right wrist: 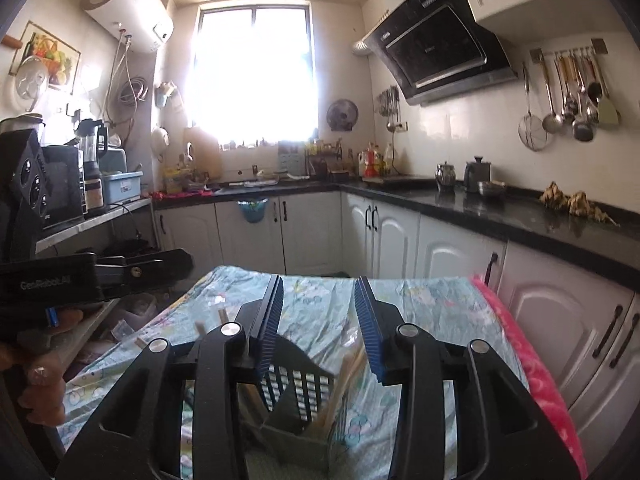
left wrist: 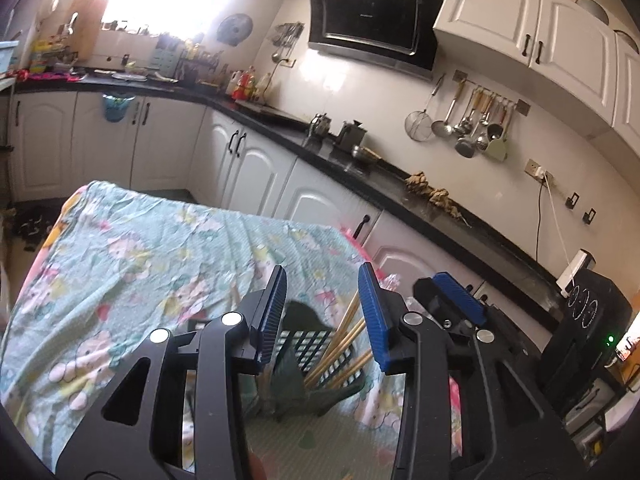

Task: Organize utensils
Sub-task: 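Lower both chopsticks into the caddy and open both tools, then raise both open tools away from the caddy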

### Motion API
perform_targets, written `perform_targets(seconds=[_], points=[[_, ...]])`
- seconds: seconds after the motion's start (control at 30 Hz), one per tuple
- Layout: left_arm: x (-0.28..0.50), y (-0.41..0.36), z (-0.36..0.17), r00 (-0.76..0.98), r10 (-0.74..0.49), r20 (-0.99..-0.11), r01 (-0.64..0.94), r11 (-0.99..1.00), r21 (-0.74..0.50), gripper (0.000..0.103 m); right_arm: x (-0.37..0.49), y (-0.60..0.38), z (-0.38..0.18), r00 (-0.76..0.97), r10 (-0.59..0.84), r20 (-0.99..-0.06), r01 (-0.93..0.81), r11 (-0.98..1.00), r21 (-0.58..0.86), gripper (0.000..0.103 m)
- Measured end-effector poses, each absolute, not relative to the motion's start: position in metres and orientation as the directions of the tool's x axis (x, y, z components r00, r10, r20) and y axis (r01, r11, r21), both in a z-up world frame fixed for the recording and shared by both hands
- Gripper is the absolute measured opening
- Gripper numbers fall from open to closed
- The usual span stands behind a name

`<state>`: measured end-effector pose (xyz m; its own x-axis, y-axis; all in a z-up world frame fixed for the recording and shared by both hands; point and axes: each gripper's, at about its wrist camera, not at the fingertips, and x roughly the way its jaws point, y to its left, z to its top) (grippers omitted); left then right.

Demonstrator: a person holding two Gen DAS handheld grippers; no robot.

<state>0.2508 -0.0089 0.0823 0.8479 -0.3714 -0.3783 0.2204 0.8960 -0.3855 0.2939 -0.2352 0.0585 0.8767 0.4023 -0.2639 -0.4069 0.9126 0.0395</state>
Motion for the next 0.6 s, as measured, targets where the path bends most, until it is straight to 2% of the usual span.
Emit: perform_targets(seconds=[0.07,0.13,0.23,0.4,0.5,0.6], points=[[0.244,-0.004,0.081,0.851,-0.362,-0.381,0.209,0.898,-0.386,0.038,0.291,-0.238,0.056,0.875,0.399,-0.273,-0.403,0.914,0.041,0.039],[0.236,0.001,0.081,0.854,-0.368,-0.368,0.215,0.894,-0.394,0.051,0.288,-0.241,0.054,0.873,0.397,-0.282,-0.402,0.915,0.045,0.041],[0.223,0.004,0.086,0.866,-0.359,-0.348,0.221,0.899,-0.378,0.064,0.281,-0.244,0.053,0.872,0.395,-0.29,-0.402,0.915,0.039,0.046],[0.202,0.008,0.091,0.88,-0.333,-0.339,0.214,0.915,-0.342,0.082,0.267,-0.249,0.056,0.87,0.391,-0.299,-0.403,0.915,0.026,0.056],[0.191,0.011,0.092,0.885,-0.32,-0.337,0.206,0.92,-0.332,0.091,0.257,-0.252,0.059,0.868,0.396,-0.299,-0.406,0.913,0.031,0.062],[0.18,0.013,0.091,0.892,-0.303,-0.337,0.196,0.928,-0.316,0.092,0.248,-0.252,0.06,0.863,0.403,-0.305,-0.416,0.909,0.026,0.067]])
